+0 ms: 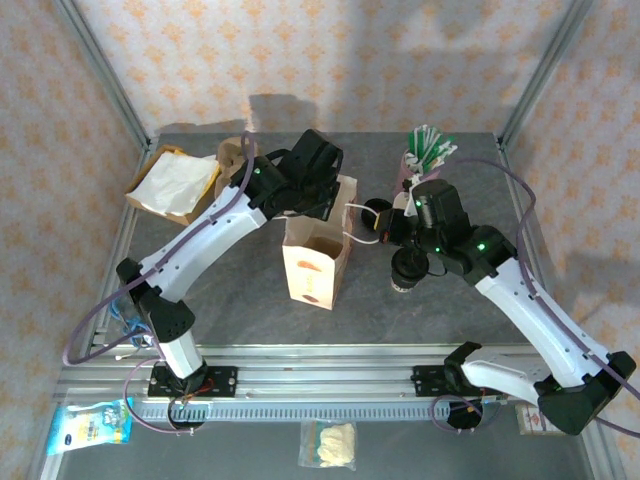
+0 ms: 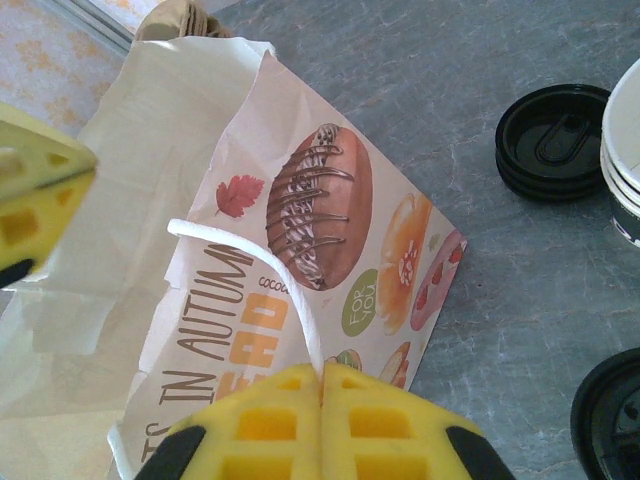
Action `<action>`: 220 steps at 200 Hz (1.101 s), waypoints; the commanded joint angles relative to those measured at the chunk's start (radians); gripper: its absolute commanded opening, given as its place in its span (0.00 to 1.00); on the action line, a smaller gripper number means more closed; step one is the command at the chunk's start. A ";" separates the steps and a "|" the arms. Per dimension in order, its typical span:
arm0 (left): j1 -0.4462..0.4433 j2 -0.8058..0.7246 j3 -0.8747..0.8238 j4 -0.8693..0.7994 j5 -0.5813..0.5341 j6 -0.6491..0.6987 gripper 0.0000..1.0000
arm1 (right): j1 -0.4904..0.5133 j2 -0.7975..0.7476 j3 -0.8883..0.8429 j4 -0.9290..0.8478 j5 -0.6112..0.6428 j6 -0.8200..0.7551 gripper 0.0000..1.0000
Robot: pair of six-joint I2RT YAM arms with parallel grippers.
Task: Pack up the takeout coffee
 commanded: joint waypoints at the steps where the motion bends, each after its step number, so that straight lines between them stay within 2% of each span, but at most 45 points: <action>1: -0.029 -0.012 0.019 0.040 0.007 -0.042 0.00 | -0.004 0.001 0.012 0.032 0.003 -0.002 0.00; 18: -0.046 -0.017 -0.019 0.064 0.020 -0.067 0.00 | -0.004 0.002 0.015 0.032 0.005 -0.001 0.00; 47: -0.068 -0.052 -0.165 0.239 0.070 -0.140 0.00 | -0.004 0.004 0.020 0.031 0.002 0.001 0.00; 81: -0.075 -0.066 -0.237 0.287 0.086 -0.168 0.00 | -0.004 0.008 0.030 0.024 0.007 -0.002 0.00; 146: -0.053 -0.175 -0.496 0.408 0.096 -0.232 0.00 | -0.004 0.007 0.037 0.018 0.008 0.001 0.00; 185: -0.027 -0.190 -0.459 0.308 0.045 -0.178 0.00 | -0.004 0.008 0.043 0.014 0.012 -0.004 0.00; 220: -0.017 -0.177 -0.399 0.355 0.067 -0.142 0.00 | -0.004 0.011 0.042 0.015 0.007 -0.003 0.00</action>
